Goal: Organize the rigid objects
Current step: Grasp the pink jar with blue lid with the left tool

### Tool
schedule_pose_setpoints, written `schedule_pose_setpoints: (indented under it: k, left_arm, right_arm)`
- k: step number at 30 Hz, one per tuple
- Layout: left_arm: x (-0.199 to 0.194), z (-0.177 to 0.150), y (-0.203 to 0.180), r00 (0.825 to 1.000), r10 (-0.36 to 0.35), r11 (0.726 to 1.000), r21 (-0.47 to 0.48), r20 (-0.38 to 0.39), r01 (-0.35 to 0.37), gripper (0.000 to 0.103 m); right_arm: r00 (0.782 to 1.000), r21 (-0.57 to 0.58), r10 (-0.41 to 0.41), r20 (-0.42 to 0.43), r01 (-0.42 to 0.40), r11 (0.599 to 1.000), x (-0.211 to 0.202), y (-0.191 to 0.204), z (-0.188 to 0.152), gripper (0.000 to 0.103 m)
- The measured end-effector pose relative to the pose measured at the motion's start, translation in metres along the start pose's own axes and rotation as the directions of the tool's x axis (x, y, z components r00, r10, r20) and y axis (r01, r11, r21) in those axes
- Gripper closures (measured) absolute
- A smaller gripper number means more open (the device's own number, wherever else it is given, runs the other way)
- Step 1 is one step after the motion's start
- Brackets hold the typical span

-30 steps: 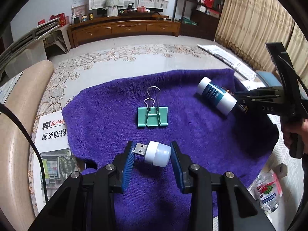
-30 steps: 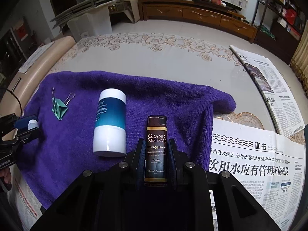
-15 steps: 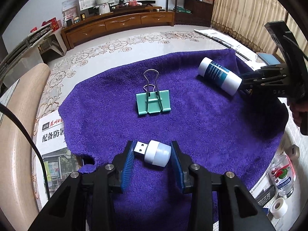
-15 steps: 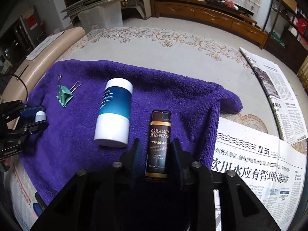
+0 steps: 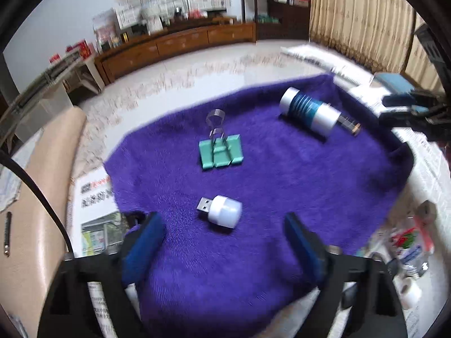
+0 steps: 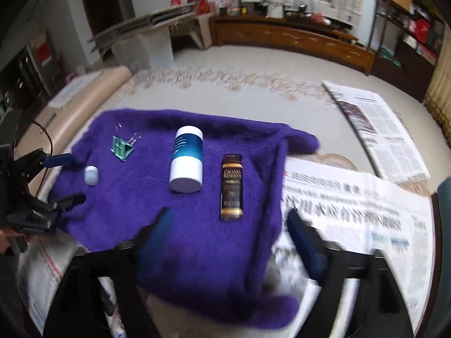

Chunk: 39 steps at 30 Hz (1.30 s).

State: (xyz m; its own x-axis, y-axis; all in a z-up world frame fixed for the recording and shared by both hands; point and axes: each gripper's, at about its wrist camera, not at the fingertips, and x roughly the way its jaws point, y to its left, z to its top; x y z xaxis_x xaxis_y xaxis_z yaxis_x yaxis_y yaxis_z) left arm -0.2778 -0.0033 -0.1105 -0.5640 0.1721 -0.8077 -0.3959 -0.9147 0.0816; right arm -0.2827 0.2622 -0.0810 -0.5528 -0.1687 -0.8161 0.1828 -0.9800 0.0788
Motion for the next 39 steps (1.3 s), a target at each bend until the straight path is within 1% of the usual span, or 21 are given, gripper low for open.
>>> schedule_pose_setpoints:
  k: [1, 3, 6, 9, 13, 16, 18, 20, 21, 24, 29, 31, 35, 37, 38, 39]
  left_arm:
    - [-0.009, -0.002, -0.003, 1.000, 0.005, 1.000, -0.006, 0.015, -0.005, 0.000]
    - [-0.030, -0.008, -0.011, 0.999, 0.007, 0.999, -0.038, 0.031, -0.006, 0.000]
    - [-0.054, -0.020, -0.026, 0.999, -0.021, 0.997, -0.079, 0.046, 0.024, 0.000]
    - [-0.066, -0.035, -0.043, 0.999, -0.032, 0.994, -0.106, 0.034, 0.036, 0.000]
    - [-0.068, -0.060, -0.067, 0.999, -0.049, 0.993, -0.104, 0.002, 0.049, 0.000]
    - [-0.062, -0.079, -0.078, 0.998, -0.053, 0.991, -0.127, -0.024, 0.049, 0.000]
    - [-0.059, -0.089, -0.086, 0.998, -0.058, 0.990, -0.134, -0.034, 0.053, 0.000]
    - [-0.056, -0.096, -0.094, 0.998, -0.042, 0.991, -0.129, -0.044, 0.036, 0.000]
    - [-0.054, -0.099, -0.097, 0.998, -0.037, 0.991, -0.128, -0.048, 0.031, 0.000]
    - [-0.049, -0.104, -0.105, 0.998, -0.025, 0.991, -0.133, -0.055, 0.018, 0.000]
    - [-0.047, -0.107, -0.115, 0.999, 0.010, 0.990, -0.141, -0.040, -0.016, 0.001]
    - [-0.045, -0.108, -0.116, 0.999, 0.009, 0.987, -0.163, -0.035, -0.015, 0.008]
    - [-0.046, -0.108, -0.119, 0.999, 0.038, 0.981, -0.189, -0.005, -0.038, 0.017]
    - [-0.048, -0.108, -0.119, 0.999, 0.044, 0.980, -0.197, 0.004, -0.042, 0.029]
    - [-0.049, -0.107, -0.119, 0.999, 0.049, 0.978, -0.202, 0.013, -0.045, 0.039]
    - [-0.050, -0.107, -0.120, 0.999, 0.047, 0.979, -0.200, 0.017, -0.043, 0.044]
  right_arm:
    - [1.000, 0.015, -0.005, 0.010, 0.005, 1.000, -0.009, -0.001, -0.006, 0.000]
    - [1.000, 0.050, -0.014, 0.018, 0.013, 0.999, -0.026, -0.002, -0.021, 0.000]
    - [1.000, 0.095, -0.004, 0.019, 0.002, 0.995, -0.044, -0.004, -0.042, 0.000]
    - [1.000, 0.140, -0.007, 0.005, 0.007, 0.990, -0.059, -0.006, -0.070, 0.000]
    - [1.000, 0.188, -0.031, 0.000, 0.030, 0.982, -0.072, -0.008, -0.105, 0.000]
    - [1.000, 0.226, -0.020, -0.008, 0.021, 0.974, -0.073, -0.012, -0.124, 0.000]
    - [1.000, 0.233, -0.012, -0.009, 0.013, 0.972, -0.072, -0.016, -0.131, 0.000]
    - [0.999, 0.232, -0.040, -0.015, 0.043, 0.972, -0.074, -0.020, -0.138, 0.000]
    - [0.999, 0.236, -0.042, -0.014, 0.044, 0.971, -0.075, -0.022, -0.140, 0.000]
    - [1.000, 0.262, -0.008, 0.001, 0.007, 0.965, -0.077, -0.028, -0.145, 0.001]
    - [1.000, 0.266, 0.001, 0.008, -0.004, 0.964, -0.081, -0.030, -0.152, 0.001]
    - [1.000, 0.264, 0.009, 0.017, -0.013, 0.965, -0.086, -0.032, -0.154, 0.001]
    - [0.999, 0.287, 0.029, 0.038, -0.038, 0.957, -0.093, -0.041, -0.156, 0.002]
    - [0.999, 0.298, 0.024, 0.039, -0.035, 0.954, -0.095, -0.046, -0.158, 0.002]
    - [0.999, 0.300, 0.023, 0.041, -0.034, 0.953, -0.096, -0.047, -0.159, 0.002]
    - [0.999, 0.302, 0.022, 0.043, -0.034, 0.953, -0.096, -0.048, -0.160, 0.002]
